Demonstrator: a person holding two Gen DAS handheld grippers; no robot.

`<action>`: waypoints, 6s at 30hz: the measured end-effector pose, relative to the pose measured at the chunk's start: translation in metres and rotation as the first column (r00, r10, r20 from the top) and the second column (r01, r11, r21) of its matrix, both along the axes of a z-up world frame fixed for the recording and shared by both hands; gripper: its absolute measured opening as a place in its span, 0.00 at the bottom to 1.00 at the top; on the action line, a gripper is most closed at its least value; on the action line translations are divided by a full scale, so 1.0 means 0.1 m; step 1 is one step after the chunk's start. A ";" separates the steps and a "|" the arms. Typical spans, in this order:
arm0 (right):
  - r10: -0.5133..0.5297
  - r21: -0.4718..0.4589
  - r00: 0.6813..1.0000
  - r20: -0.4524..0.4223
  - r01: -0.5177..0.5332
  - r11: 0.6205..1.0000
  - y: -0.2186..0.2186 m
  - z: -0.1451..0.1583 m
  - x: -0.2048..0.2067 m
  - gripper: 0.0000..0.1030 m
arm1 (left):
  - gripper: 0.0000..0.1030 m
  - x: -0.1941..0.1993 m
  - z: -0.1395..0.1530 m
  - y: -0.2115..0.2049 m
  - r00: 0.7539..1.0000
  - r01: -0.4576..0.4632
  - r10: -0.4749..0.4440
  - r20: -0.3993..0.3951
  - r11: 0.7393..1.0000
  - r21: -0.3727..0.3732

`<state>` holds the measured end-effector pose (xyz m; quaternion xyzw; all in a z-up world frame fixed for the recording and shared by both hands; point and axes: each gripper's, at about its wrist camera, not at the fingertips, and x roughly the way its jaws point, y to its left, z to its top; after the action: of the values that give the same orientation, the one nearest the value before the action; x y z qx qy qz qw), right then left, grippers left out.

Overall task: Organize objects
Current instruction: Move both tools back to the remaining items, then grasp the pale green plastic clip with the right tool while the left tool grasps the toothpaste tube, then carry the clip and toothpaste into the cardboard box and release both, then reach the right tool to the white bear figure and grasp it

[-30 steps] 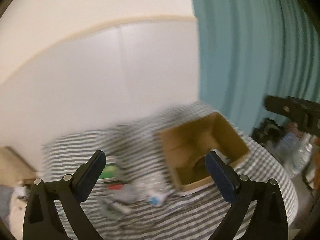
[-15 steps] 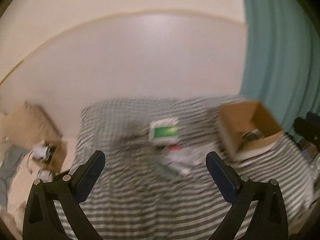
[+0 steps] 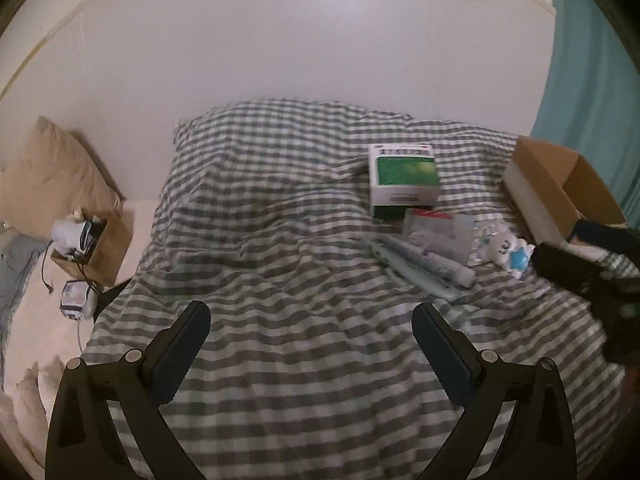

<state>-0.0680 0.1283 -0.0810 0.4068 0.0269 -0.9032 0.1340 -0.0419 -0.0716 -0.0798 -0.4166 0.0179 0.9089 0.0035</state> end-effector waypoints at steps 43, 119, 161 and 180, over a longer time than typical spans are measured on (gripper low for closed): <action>0.028 -0.055 0.999 -0.018 -0.029 0.998 0.28 -0.15 -0.17 0.08 | 1.00 -0.44 -0.50 0.53 0.995 0.043 -0.033 0.094 0.994 -0.105; -0.322 -0.129 0.913 -0.251 0.298 0.946 2.48 0.98 -0.27 0.08 | 0.20 -0.87 0.61 3.26 0.869 0.494 -0.495 -0.022 0.862 0.118; -0.083 -0.076 0.980 -0.180 0.070 0.995 0.68 0.42 0.30 0.88 | 1.00 -0.38 0.55 0.53 0.993 0.007 -0.009 -0.116 1.000 -0.017; -0.045 0.212 0.995 0.090 0.025 0.977 0.34 -0.93 -0.86 0.87 | 1.00 -0.95 -0.67 0.18 0.993 -0.042 0.037 0.111 0.998 0.040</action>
<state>-0.1543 0.1628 -0.1739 0.4614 0.1089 -0.8772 0.0756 -0.1372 -0.0535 -0.1472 -0.4663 -0.0095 0.8846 -0.0047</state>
